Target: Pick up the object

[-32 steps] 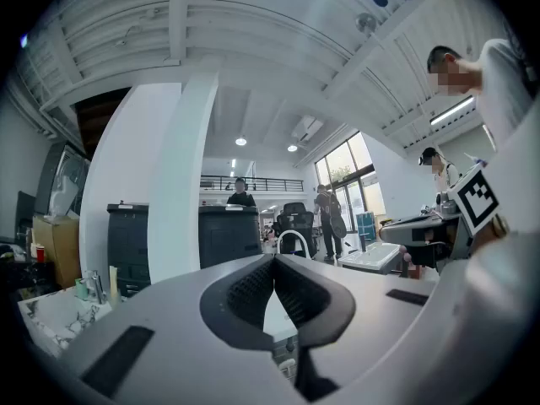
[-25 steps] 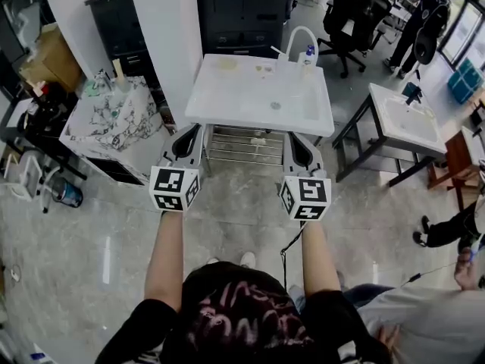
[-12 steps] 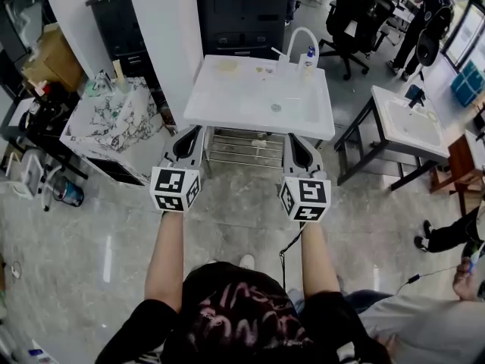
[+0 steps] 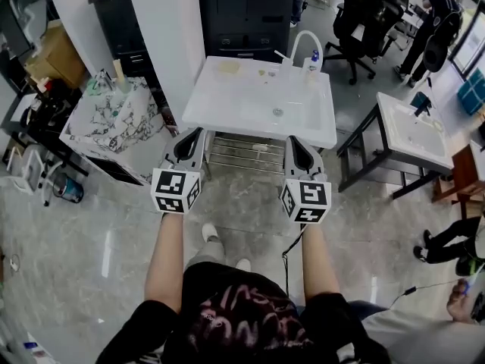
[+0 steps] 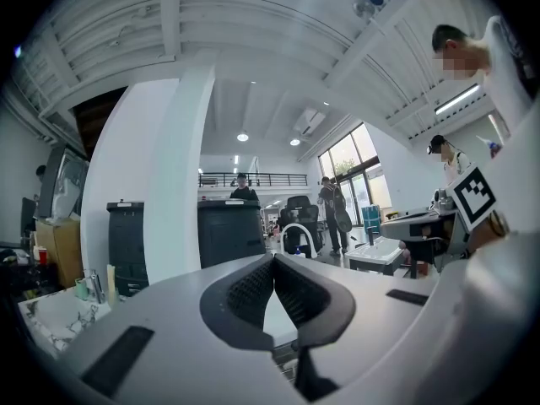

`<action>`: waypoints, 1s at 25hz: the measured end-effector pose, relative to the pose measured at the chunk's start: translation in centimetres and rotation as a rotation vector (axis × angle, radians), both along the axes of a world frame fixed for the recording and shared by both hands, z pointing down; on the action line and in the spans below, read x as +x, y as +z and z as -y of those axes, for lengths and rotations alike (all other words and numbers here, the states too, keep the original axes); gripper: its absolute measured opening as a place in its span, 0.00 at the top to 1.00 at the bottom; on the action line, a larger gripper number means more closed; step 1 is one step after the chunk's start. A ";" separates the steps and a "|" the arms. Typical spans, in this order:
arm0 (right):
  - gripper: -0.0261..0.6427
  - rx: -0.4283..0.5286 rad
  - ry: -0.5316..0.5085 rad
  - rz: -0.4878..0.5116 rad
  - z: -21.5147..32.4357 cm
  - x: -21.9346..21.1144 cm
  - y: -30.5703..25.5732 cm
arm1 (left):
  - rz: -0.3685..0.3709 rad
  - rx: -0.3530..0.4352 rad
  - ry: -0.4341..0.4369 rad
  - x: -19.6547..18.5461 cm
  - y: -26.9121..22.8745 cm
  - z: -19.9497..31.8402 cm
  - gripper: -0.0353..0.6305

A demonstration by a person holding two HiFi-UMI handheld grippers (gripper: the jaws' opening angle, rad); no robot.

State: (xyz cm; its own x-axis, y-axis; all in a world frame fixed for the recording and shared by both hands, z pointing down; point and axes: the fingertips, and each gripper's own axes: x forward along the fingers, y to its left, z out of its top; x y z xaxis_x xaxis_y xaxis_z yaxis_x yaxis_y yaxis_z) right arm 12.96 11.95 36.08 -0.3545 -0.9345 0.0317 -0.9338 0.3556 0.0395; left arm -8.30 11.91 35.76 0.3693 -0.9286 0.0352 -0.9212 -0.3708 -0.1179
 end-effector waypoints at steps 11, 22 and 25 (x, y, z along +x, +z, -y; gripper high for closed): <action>0.94 -0.005 0.016 -0.013 9.8 -2.2 1.1 | -0.010 -0.019 0.023 -1.7 1.9 10.4 0.93; 0.94 0.001 0.086 -0.017 24.3 -7.7 -0.2 | -0.022 -0.026 0.085 -7.3 1.0 26.1 0.93; 0.94 0.004 0.100 -0.015 26.7 -8.8 -0.4 | -0.020 -0.030 0.101 -8.3 0.9 28.9 0.93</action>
